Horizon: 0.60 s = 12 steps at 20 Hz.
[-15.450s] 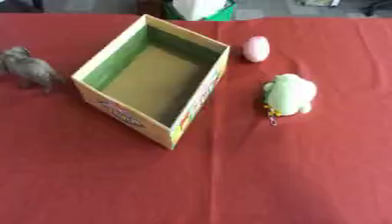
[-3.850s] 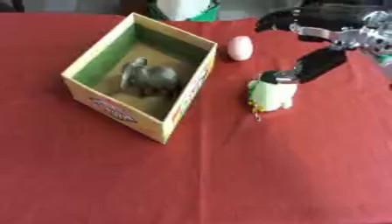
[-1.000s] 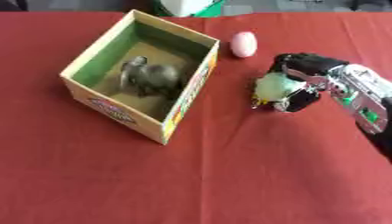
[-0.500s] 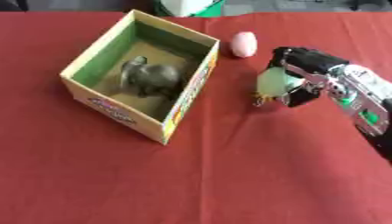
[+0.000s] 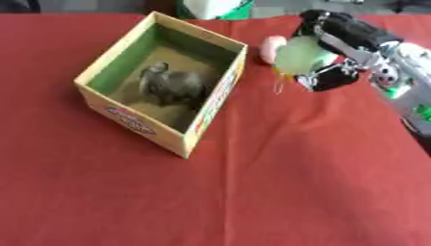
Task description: Pick up objects on the table and place them in the box.
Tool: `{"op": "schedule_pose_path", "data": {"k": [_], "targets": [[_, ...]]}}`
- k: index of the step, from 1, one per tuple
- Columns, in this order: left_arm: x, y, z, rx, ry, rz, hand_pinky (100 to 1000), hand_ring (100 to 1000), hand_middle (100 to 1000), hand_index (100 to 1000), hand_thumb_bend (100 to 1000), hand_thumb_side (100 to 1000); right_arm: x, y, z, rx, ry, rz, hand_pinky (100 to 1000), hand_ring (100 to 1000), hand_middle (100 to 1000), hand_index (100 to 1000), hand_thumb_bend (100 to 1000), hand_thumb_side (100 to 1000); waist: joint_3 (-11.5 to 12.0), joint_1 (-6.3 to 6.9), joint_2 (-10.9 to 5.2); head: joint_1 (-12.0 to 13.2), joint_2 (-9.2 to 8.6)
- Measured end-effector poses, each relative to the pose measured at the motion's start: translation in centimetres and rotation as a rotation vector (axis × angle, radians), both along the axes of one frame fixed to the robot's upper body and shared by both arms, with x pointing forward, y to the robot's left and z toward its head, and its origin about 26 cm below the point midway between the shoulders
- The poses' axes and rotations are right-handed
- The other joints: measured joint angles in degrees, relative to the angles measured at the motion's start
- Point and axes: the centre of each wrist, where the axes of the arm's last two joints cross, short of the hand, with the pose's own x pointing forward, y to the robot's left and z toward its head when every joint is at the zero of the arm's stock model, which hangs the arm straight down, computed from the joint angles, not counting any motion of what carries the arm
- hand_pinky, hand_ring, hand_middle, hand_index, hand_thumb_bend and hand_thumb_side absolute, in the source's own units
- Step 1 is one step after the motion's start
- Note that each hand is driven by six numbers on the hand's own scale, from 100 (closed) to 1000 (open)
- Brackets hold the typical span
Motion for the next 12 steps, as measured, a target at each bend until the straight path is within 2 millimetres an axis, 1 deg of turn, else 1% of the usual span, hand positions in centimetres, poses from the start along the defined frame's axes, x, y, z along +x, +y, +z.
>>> {"op": "schedule_pose_path", "data": {"k": [3, 8, 12], "targets": [[0.0, 0.0, -0.1, -0.013, -0.001, -0.004, 749, 752, 775, 848, 447, 1000, -0.6, 1.2, 2.1, 0.033, -0.061, 0.027, 716, 1000, 513, 578, 100, 100, 0.04, 0.02, -0.10, 0.12, 0.01], [0.0, 0.0, -0.2, -0.022, -0.001, -0.007, 749, 751, 775, 846, 439, 1000, -0.7, 4.4, 5.2, 0.080, -0.132, 0.100, 695, 1000, 518, 584, 100, 100, 0.39, -0.25, -0.55, 0.03, 0.04], [0.0, 0.0, -0.2, -0.022, 0.000, -0.010, 749, 751, 776, 844, 436, 1000, 0.2, 7.3, 6.4, 0.101, -0.138, 0.156, 690, 1000, 531, 600, 100, 100, 1.02, -0.34, -0.79, -0.32, 0.04]]}}
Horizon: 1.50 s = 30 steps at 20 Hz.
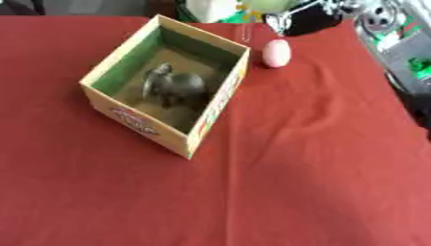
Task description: Pick up objects on the table and place them in the box.
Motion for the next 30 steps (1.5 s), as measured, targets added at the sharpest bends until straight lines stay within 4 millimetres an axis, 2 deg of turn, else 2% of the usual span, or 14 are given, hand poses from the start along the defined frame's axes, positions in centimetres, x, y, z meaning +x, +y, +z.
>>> {"op": "schedule_pose_path", "data": {"k": [10, 15, 21, 23, 26, 30], "targets": [[0.1, -0.3, 0.4, 0.001, -0.009, -0.025, 748, 757, 775, 841, 430, 1000, 4.1, 5.9, -1.7, -0.005, 0.069, 0.063, 691, 1000, 542, 615, 100, 100, 1.80, -0.44, 0.00, -1.62, -0.02], [0.1, -0.5, 0.6, 0.002, -0.014, -0.040, 749, 757, 775, 840, 424, 1000, 5.9, 7.6, -3.6, -0.041, 0.109, 0.059, 695, 1000, 553, 625, 100, 100, 2.41, -0.71, 0.07, -2.30, -0.04], [0.2, -0.7, 0.7, -0.002, -0.019, -0.050, 749, 757, 775, 839, 416, 1000, 7.9, 8.7, -7.1, -0.141, 0.167, 0.049, 719, 1000, 604, 672, 100, 106, 2.94, -1.00, 0.27, -2.66, -0.08], [0.2, -0.7, 0.7, -0.003, -0.019, -0.052, 750, 756, 775, 838, 412, 1000, 8.4, 8.7, -8.1, -0.184, 0.190, 0.055, 726, 1000, 620, 687, 100, 189, 3.00, -1.02, 0.39, -2.66, -0.08], [0.2, -0.7, 0.7, -0.004, -0.017, -0.052, 750, 756, 774, 838, 406, 1000, 8.9, 8.4, -8.8, -0.230, 0.204, 0.066, 749, 1000, 707, 757, 100, 434, 3.01, -1.09, 0.40, -2.63, -0.08], [0.2, -0.7, 0.7, -0.004, -0.016, -0.052, 750, 756, 774, 837, 400, 1000, 9.2, 8.0, -9.3, -0.299, 0.225, 0.084, 792, 1000, 807, 828, 100, 687, 2.89, -1.15, 0.40, -2.46, -0.08]]}}
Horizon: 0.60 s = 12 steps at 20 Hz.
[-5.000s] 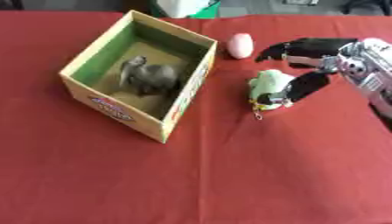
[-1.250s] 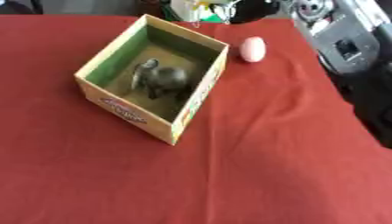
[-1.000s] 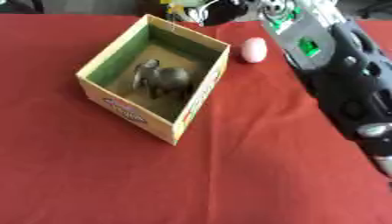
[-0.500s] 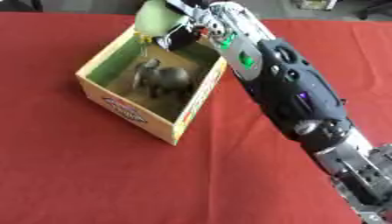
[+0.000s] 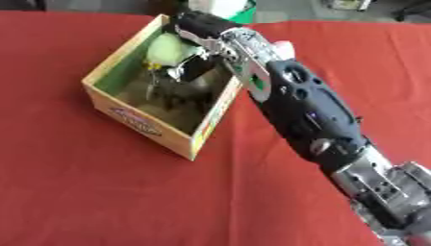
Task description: Pick up objects on the table and place them in the box.
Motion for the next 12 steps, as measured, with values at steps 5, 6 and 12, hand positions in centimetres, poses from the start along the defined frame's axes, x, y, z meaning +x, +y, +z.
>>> {"op": "schedule_pose_path", "data": {"k": [5, 6, 12], "targets": [[0.0, 0.0, 0.0, 0.000, 0.002, 0.000, 750, 756, 774, 838, 414, 1000, 0.2, -0.4, 0.3, -0.026, 0.018, 0.012, 854, 1000, 903, 908, 107, 952, -0.06, 0.06, 0.00, 0.14, 0.01], [0.0, 0.0, 0.0, 0.000, 0.002, 0.001, 750, 757, 774, 838, 413, 1000, 0.2, -0.4, 0.4, -0.024, 0.019, 0.012, 862, 1000, 914, 920, 143, 978, -0.10, 0.09, 0.00, 0.14, 0.01], [0.0, 0.0, -0.1, -0.001, 0.005, 0.002, 752, 756, 774, 837, 399, 1000, -0.4, -0.4, 2.4, 0.022, -0.023, 0.021, 891, 1000, 942, 982, 298, 1000, -0.50, 0.13, 0.01, 0.25, 0.04]]}}
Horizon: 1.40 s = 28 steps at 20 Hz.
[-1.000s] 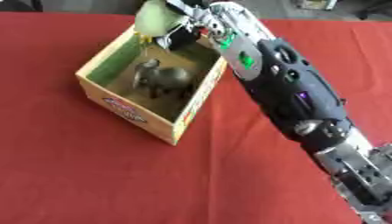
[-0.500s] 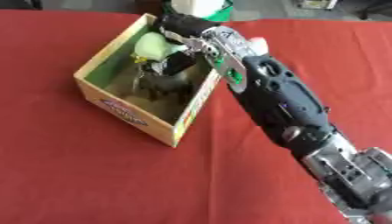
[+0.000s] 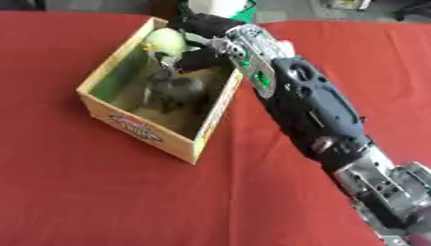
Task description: Pick up objects on the table and place them in the box.
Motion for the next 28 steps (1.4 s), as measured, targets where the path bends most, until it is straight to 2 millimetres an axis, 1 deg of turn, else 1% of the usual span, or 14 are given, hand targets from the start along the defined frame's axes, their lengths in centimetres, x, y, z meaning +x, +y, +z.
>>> {"op": "schedule_pose_path", "data": {"k": [6, 11, 13, 16, 17, 19, 24, 25, 27, 28], "targets": [[0.0, 0.1, -0.2, -0.003, 0.009, 0.006, 753, 756, 774, 837, 394, 1000, -1.1, -0.9, 2.8, 0.095, -0.098, -0.021, 892, 1000, 943, 985, 300, 994, -0.40, 0.07, 0.00, 0.12, 0.01], [0.0, 0.1, -0.3, -0.003, 0.012, 0.007, 753, 756, 773, 837, 388, 1000, -2.1, -1.9, 4.6, 0.141, -0.157, -0.036, 894, 1000, 944, 993, 346, 947, -0.90, 0.38, 0.00, -0.14, 0.01], [-0.1, 0.1, -0.4, -0.003, 0.015, 0.008, 754, 755, 772, 836, 384, 1000, -2.3, -2.2, 5.0, 0.146, -0.161, -0.038, 893, 1000, 927, 971, 336, 898, -1.00, 0.38, 0.01, -0.15, 0.01], [-0.1, 0.1, -0.5, -0.004, 0.018, 0.008, 754, 755, 770, 835, 380, 1000, -2.4, -2.4, 4.9, 0.148, -0.145, -0.039, 885, 1000, 851, 902, 255, 852, -1.01, 0.39, 0.09, -0.16, 0.01], [-0.1, 0.1, -0.5, -0.007, 0.018, 0.007, 754, 755, 770, 835, 380, 1000, -2.3, -2.4, 4.8, 0.149, -0.137, -0.038, 884, 1000, 842, 890, 247, 847, -1.00, 0.41, 0.12, -0.16, 0.01], [0.0, 0.0, -0.6, -0.010, 0.019, 0.006, 753, 755, 770, 835, 381, 1000, -2.3, -2.4, 4.6, 0.143, -0.118, -0.033, 886, 1000, 844, 889, 258, 841, -0.89, 0.51, 0.22, -0.18, 0.01], [0.0, 0.0, -0.5, -0.010, 0.019, 0.006, 753, 755, 769, 835, 379, 1000, -1.4, -1.9, 2.7, 0.070, -0.040, -0.010, 891, 1000, 873, 915, 303, 850, -0.38, 0.54, 0.35, -0.21, 0.00], [0.0, 0.0, -0.5, -0.010, 0.019, 0.006, 753, 755, 769, 835, 379, 1000, -1.2, -1.8, 2.4, 0.055, -0.025, -0.006, 891, 1000, 875, 919, 305, 867, -0.31, 0.52, 0.35, -0.21, 0.00], [0.0, 0.0, -0.5, -0.011, 0.018, 0.006, 753, 755, 769, 835, 378, 1000, -0.8, -1.8, 1.9, 0.032, 0.002, 0.000, 891, 1000, 875, 921, 301, 871, -0.27, 0.43, 0.35, -0.21, 0.00], [0.0, 0.0, -0.5, -0.011, 0.018, 0.005, 754, 755, 769, 834, 376, 1000, -0.7, -1.8, 1.8, 0.023, 0.009, 0.001, 891, 1000, 876, 922, 274, 874, -0.27, 0.40, 0.35, -0.20, 0.00]]}}
